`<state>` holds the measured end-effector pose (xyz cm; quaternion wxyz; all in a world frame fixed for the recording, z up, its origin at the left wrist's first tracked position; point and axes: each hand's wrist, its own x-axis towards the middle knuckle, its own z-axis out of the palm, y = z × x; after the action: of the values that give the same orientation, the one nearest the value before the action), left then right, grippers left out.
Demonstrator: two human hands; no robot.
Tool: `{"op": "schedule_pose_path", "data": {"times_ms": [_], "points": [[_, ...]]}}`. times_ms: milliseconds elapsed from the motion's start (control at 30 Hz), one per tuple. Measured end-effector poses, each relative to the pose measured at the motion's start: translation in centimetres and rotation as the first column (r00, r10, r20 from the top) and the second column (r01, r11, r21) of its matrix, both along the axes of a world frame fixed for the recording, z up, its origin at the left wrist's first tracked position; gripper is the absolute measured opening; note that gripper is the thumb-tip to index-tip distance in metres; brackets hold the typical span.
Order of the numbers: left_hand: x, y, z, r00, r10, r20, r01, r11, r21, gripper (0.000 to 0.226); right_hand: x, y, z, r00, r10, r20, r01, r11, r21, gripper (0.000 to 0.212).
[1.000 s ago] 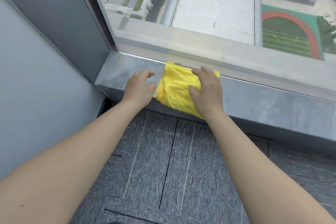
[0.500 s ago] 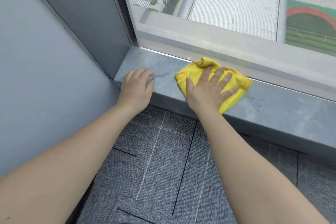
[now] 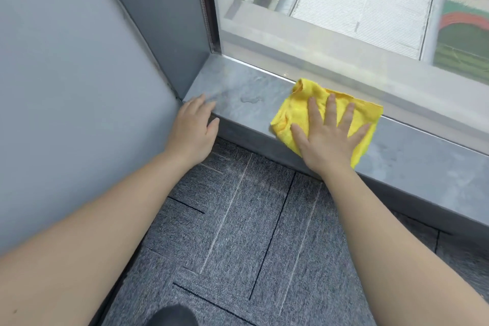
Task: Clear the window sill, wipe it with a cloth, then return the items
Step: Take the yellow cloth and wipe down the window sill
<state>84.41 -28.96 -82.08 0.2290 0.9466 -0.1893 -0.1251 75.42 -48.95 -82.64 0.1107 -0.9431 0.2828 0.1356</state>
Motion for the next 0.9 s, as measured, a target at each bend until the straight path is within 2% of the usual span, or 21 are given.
{"op": "schedule_pose_path", "data": {"times_ms": [133,267,333,467,567,667,767,900], "points": [[0.1,0.5,0.1,0.999,0.04,0.006,-0.039,0.999,-0.022,0.041,2.6,2.4,-0.1,0.99,-0.136,0.038,0.136,0.991,0.011,0.068],[-0.6,1.2,0.4,0.998,0.059,-0.008,-0.059,0.995,-0.075,0.041,3.8,4.8,-0.1,0.988,-0.137,0.068,0.136,0.991,0.012,0.068],[-1.1,1.5,0.7,0.996,0.077,-0.034,-0.08,0.99,-0.118,0.041,3.9,5.7,0.1,0.995,-0.068,0.071,0.067,0.998,0.013,0.066],[-1.8,1.5,0.8,0.992,0.113,-0.061,-0.122,0.976,-0.18,0.04,4.1,6.0,0.3,0.981,0.177,0.084,-0.178,0.984,0.014,0.055],[-2.0,1.7,1.0,0.988,0.145,-0.061,-0.155,0.968,-0.197,0.039,3.8,5.5,0.5,0.916,0.391,0.09,-0.391,0.92,-0.013,0.049],[-2.2,2.4,1.4,0.984,0.165,-0.068,-0.175,0.964,-0.2,0.038,2.5,4.8,0.9,0.865,0.493,0.094,-0.494,0.869,-0.016,0.047],[-2.3,3.3,1.9,0.984,0.165,-0.063,-0.175,0.961,-0.214,0.037,1.3,4.9,1.2,0.897,0.439,0.052,-0.437,0.899,-0.034,0.051],[-1.6,4.7,2.3,0.978,0.191,-0.088,-0.207,0.948,-0.242,0.037,2.3,7.0,1.6,0.987,0.158,0.019,-0.158,0.987,-0.009,0.059]]}}
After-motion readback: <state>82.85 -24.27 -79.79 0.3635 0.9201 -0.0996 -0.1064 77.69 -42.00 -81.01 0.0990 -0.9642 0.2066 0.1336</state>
